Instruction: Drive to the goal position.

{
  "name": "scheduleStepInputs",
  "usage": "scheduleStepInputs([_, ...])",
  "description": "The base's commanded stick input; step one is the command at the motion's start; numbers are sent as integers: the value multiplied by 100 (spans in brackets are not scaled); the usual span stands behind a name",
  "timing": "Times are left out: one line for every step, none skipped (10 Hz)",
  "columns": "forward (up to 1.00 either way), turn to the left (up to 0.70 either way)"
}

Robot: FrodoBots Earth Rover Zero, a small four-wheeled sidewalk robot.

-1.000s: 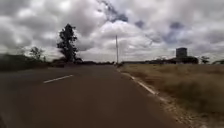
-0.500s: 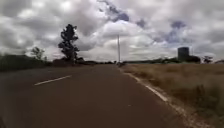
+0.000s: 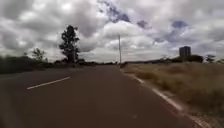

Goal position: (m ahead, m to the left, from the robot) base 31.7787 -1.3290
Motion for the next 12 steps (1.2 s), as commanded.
scheduleStepInputs([85,5])
scheduleStepInputs([85,0])
scheduleStepInputs([85,0])
scheduleStepInputs([85,0])
scheduleStepInputs([85,0])
scheduleStepInputs([85,0])
scheduleStepInputs([85,0])
scheduleStepInputs([85,0])
scheduleStepInputs([85,0])
scheduleStepInputs([85,0])
scheduleStepInputs([85,0])
scheduleStepInputs([85,0])
